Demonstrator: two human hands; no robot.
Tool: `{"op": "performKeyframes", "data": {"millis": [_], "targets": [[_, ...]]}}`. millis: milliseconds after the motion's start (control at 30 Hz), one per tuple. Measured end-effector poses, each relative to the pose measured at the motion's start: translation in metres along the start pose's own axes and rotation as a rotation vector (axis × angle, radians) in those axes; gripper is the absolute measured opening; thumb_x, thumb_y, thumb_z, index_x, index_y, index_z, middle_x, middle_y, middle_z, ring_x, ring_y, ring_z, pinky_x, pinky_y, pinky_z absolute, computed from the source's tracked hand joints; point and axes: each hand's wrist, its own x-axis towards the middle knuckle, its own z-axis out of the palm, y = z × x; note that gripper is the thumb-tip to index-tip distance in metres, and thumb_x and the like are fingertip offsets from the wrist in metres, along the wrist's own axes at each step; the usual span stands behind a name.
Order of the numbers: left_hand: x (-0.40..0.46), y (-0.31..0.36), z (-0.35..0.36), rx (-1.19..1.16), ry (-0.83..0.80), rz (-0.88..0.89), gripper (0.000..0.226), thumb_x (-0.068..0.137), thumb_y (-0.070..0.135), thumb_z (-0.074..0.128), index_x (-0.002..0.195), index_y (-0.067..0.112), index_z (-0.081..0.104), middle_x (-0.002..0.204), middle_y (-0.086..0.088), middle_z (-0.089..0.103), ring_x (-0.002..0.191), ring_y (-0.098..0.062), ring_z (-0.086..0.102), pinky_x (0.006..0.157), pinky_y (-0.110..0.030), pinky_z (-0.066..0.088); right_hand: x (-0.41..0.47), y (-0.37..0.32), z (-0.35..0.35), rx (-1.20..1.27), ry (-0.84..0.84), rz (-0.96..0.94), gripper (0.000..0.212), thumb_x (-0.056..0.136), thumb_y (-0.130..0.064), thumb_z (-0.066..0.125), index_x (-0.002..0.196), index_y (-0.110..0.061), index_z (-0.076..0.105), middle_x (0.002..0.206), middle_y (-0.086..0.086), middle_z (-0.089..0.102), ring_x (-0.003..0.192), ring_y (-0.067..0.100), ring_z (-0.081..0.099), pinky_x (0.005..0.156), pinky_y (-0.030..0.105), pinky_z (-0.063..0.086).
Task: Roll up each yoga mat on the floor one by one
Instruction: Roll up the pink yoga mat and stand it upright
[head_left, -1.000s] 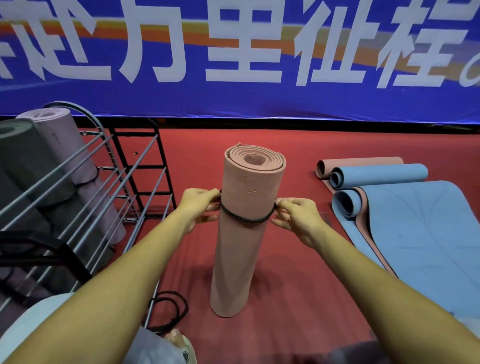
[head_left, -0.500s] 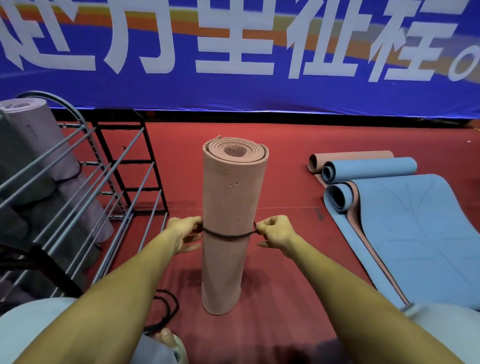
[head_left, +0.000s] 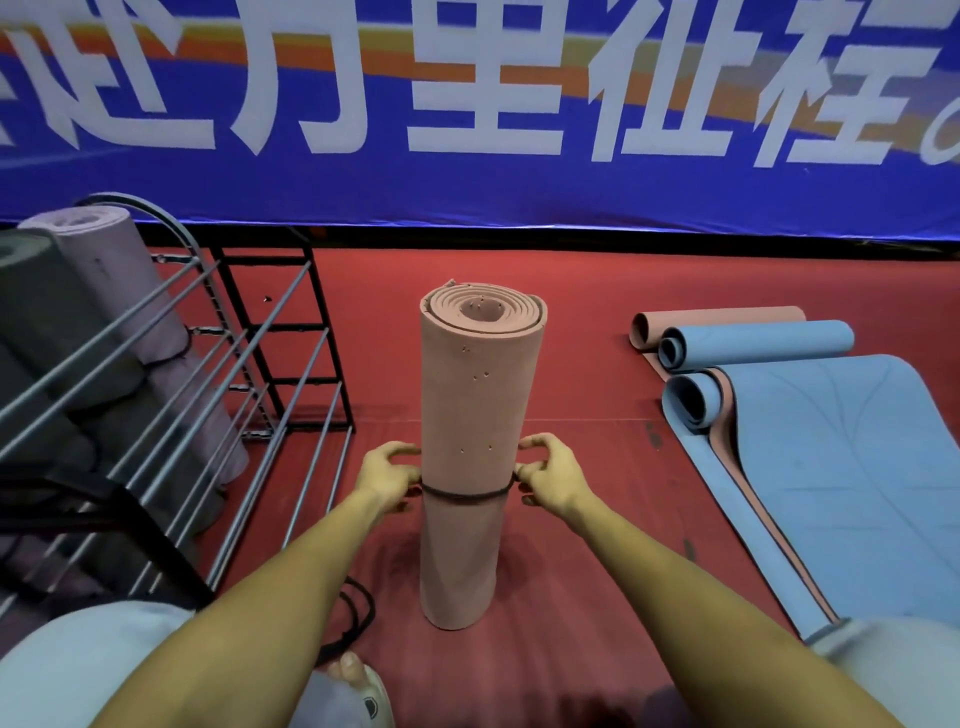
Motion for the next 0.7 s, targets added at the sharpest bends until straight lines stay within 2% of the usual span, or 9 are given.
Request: {"op": "performKeyframes", "data": {"millis": [67,133,200,300,400,467,567,667,700], "targets": [[-0.002,0.002,-0.002,0.037,-0.033,0.197,0.047,0.088,-0.023,0.061,0.128,0.002,0.068,0.108,-0.009,0.073,0.090,-0.024,0.066,0.058,-0.021,0.051,-0.004,-0.002,-0.004,-0.079,-0.021,-0.110,0.047,0.089,-0.006,0.068,0.120,-0.040,0.060,0.090,0.002,0.072,0.079,0.019,0.063,0.070,0.037,0.056],[-0.002,0.004,0.001,0.064,-0.076,0.311,0.053,0.087,-0.030,0.055,0.133,-0.004,0.064,0.115,-0.010,0.072,0.113,-0.031,0.067,0.078,-0.019,0.059,-0.006,-0.002,-0.006,-0.143,-0.087,-0.203,0.069,0.078,-0.012,0.074,0.129,-0.055,0.055,0.128,-0.005,0.064,0.098,0.017,0.065,0.086,0.038,0.059],[-0.003,0.006,0.006,0.129,-0.119,0.336,0.056,0.088,-0.032,0.046,0.133,-0.005,0.063,0.118,-0.011,0.072,0.123,-0.035,0.065,0.101,-0.034,0.057,-0.011,-0.004,-0.007,-0.097,-0.192,-0.230,0.087,0.072,-0.004,0.078,0.147,-0.038,0.049,0.145,-0.008,0.055,0.117,0.015,0.064,0.098,0.040,0.059],[-0.016,0.008,0.008,0.274,-0.183,0.312,0.054,0.090,-0.025,0.039,0.134,-0.006,0.064,0.131,-0.018,0.068,0.125,-0.025,0.063,0.112,-0.037,0.048,-0.020,-0.008,-0.004,-0.104,-0.325,-0.164,0.092,0.073,0.007,0.077,0.152,-0.021,0.038,0.141,-0.003,0.060,0.109,0.006,0.067,0.082,0.025,0.060],[-0.024,0.007,0.007,0.379,-0.242,0.271,0.056,0.092,-0.018,0.034,0.137,0.000,0.064,0.130,-0.015,0.069,0.113,-0.017,0.060,0.098,-0.036,0.052,-0.019,0.000,-0.001,-0.128,-0.397,-0.130,0.082,0.081,0.012,0.071,0.148,-0.021,0.038,0.124,0.002,0.063,0.073,-0.007,0.063,0.059,0.013,0.048],[-0.020,0.003,0.001,0.373,-0.208,0.201,0.055,0.097,-0.008,0.036,0.142,0.011,0.063,0.112,-0.011,0.073,0.087,-0.020,0.061,0.062,-0.038,0.055,-0.015,0.005,-0.002,-0.111,-0.366,-0.120,0.075,0.085,0.002,0.074,0.149,-0.024,0.043,0.133,0.000,0.063,0.084,-0.002,0.065,0.060,0.014,0.049],[-0.008,-0.010,-0.016,0.133,-0.141,0.128,0.046,0.097,-0.004,0.055,0.138,0.016,0.062,0.107,-0.007,0.073,0.068,-0.018,0.067,0.055,-0.028,0.051,-0.010,0.007,-0.005,-0.073,-0.310,-0.094,0.069,0.089,-0.023,0.080,0.149,-0.037,0.048,0.136,-0.010,0.062,0.116,0.013,0.065,0.080,0.035,0.058],[-0.004,-0.013,-0.021,0.002,-0.265,0.086,0.071,0.081,-0.005,0.077,0.144,0.018,0.053,0.139,-0.005,0.061,0.115,-0.023,0.067,0.063,-0.032,0.058,-0.006,0.009,-0.003,-0.058,-0.285,-0.101,0.074,0.086,-0.034,0.085,0.150,-0.040,0.048,0.142,-0.013,0.059,0.129,0.012,0.057,0.089,0.043,0.059],[-0.005,-0.012,-0.019,0.056,-0.308,0.107,0.085,0.077,-0.002,0.082,0.153,0.015,0.045,0.150,-0.005,0.054,0.134,-0.022,0.056,0.075,-0.034,0.061,-0.006,0.008,-0.001,-0.043,-0.287,-0.108,0.077,0.085,-0.033,0.087,0.151,-0.039,0.048,0.143,-0.015,0.058,0.131,0.011,0.056,0.092,0.046,0.058]]}}
